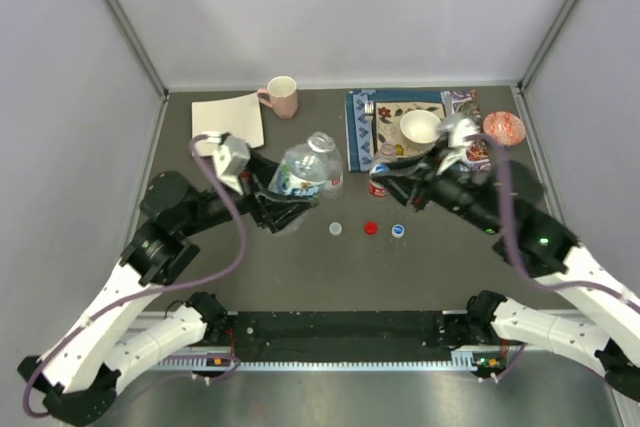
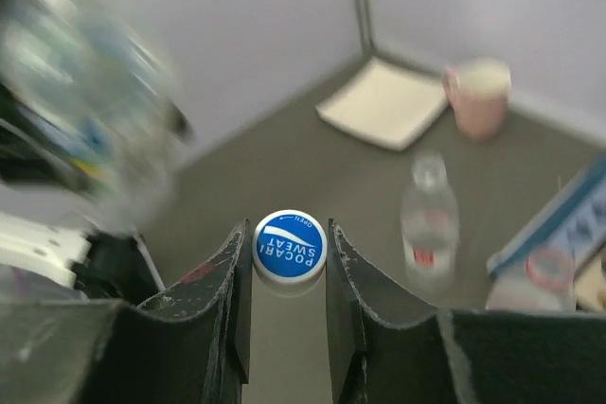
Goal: Unscrew the bottle caps
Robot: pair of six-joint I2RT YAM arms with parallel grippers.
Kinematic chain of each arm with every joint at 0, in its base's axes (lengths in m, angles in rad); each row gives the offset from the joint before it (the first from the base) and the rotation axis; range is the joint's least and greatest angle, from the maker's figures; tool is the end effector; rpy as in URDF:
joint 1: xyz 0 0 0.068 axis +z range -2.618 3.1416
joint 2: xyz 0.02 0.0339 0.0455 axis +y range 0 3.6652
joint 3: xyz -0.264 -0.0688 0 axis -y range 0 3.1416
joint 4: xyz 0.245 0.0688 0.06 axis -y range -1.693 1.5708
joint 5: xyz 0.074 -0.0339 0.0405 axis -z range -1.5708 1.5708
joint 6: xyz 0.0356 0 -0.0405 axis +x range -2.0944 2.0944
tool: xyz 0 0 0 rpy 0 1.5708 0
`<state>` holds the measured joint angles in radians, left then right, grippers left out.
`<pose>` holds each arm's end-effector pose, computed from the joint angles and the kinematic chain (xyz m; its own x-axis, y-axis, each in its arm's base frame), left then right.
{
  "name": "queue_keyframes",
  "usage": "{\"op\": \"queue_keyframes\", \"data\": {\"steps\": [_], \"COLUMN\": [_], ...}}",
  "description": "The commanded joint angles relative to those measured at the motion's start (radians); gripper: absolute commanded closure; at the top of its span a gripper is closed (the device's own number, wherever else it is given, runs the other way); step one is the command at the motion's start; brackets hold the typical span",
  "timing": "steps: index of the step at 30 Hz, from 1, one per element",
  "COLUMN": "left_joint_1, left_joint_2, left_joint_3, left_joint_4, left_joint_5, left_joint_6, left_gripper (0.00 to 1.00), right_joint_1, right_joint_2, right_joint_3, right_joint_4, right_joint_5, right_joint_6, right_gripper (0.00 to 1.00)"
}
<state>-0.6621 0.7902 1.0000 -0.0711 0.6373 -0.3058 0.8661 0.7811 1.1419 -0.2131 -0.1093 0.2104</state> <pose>0.1155 -0.1169 0.4250 -0.1847 -0.1628 -0.9692 0.9472 0.2334 -0.2197 0.0934 0.1158 0.4581 -0.0795 0.2270 -0.9707 -0.8288 0.5259 0.1909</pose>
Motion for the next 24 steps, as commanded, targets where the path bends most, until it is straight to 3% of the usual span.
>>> {"op": "queue_keyframes", "data": {"steps": [1, 6, 12, 24], "left_joint_1": [0.002, 0.002, 0.001, 0.002], "left_joint_2": [-0.146, -0.241, -0.361, -0.482], "left_joint_3": [-0.026, -0.046, -0.078, -0.081], "left_joint_4": [-0.094, -0.139, -0.173, -0.292], "left_joint_5": [-0.391, -0.505, -0.63, -0.689], "left_joint_6": [0.134, 0.152, 0.151, 0.145], "left_gripper": [0.56, 0.56, 0.56, 0.55], "right_joint_1": [0.039, 0.148, 0.195, 0.234], "right_joint_2": [0.01, 0.136, 0.384, 0.905], "right_joint_3": [-0.207, -0.307, -0.392, -0.191], "right_joint_4": [-0.002, 0.113, 0.325, 0.409], "right_joint_5": [0.172, 0.235, 0.2, 0.138], "right_joint_6": [0.044, 0.044, 0.121, 0.205], "right_gripper": [1.0, 1.0, 1.0, 1.0]}}
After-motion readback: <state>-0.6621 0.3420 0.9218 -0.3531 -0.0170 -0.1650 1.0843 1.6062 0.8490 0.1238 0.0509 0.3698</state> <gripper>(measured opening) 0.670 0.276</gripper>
